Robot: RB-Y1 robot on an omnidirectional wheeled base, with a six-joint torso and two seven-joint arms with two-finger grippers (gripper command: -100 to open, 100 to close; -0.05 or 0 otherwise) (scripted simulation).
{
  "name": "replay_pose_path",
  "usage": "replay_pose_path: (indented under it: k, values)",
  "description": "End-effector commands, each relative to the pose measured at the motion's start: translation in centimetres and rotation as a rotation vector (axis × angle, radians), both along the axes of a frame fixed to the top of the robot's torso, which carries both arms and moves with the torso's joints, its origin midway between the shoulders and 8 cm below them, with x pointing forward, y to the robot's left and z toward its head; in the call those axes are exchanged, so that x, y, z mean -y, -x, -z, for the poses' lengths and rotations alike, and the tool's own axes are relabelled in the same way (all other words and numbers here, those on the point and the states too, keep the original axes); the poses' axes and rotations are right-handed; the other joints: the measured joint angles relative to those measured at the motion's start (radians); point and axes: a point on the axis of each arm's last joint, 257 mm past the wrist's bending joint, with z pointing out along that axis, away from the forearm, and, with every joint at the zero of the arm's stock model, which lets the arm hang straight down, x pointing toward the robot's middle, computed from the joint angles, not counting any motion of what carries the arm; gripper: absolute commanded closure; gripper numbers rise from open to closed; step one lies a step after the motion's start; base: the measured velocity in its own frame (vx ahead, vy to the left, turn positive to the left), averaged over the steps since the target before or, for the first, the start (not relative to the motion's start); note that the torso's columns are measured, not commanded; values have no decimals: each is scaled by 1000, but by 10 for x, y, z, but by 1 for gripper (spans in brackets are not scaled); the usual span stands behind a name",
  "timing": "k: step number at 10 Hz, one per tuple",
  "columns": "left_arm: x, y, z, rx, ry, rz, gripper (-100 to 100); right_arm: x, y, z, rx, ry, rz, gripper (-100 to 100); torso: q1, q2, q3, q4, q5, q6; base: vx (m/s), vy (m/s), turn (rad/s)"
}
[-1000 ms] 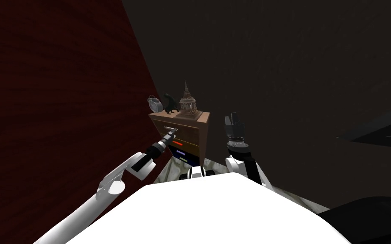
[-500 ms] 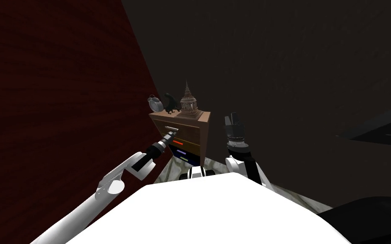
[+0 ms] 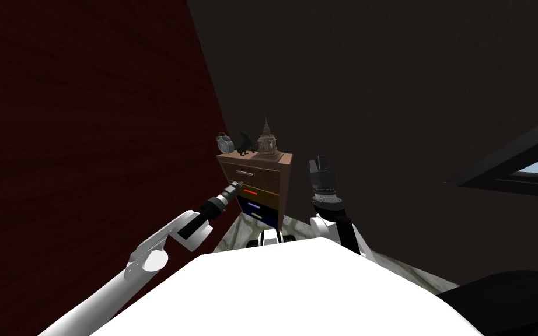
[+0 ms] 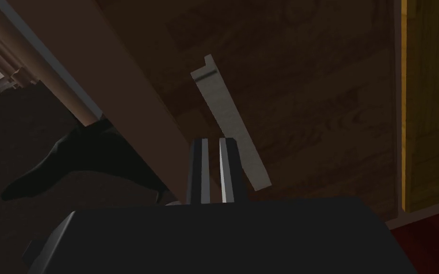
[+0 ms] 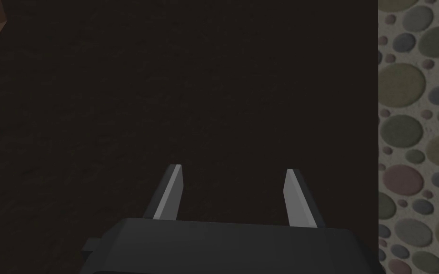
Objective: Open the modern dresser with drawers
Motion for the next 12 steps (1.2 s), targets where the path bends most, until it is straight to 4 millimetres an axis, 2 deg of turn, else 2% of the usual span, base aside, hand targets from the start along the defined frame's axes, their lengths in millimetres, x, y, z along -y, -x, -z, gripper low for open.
replay_pose_path:
  k: [1, 3, 6, 7, 12]
  values:
    - [0, 3, -4, -10, 1, -1, -100, 0, 0, 0, 0, 0, 0, 0, 1, -1, -1, -1, 0, 0, 158, -22, -11]
    - [1, 5, -7, -19, 1, -2, -100, 0, 0, 0, 0, 0, 0, 0, 4, 9, 6, 3, 1, 0, 186, -35, -15]
    - [0, 4, -8, -15, 0, -3, -100, 0, 0, 0, 0, 0, 0, 0, 7, 19, 12, 6, 2, 0, 42, -4, -15]
    - [0, 3, -8, -15, 0, -4, 100, 0, 0, 0, 0, 0, 0, 0, 6, 18, 11, 5, 2, -1, 0, 0, 0]
    - [7, 13, -9, -21, -2, 18, 100, 0, 0, 0, 0, 0, 0, 0, 4, 13, 8, 4, 2, 0, -121, 70, 52]
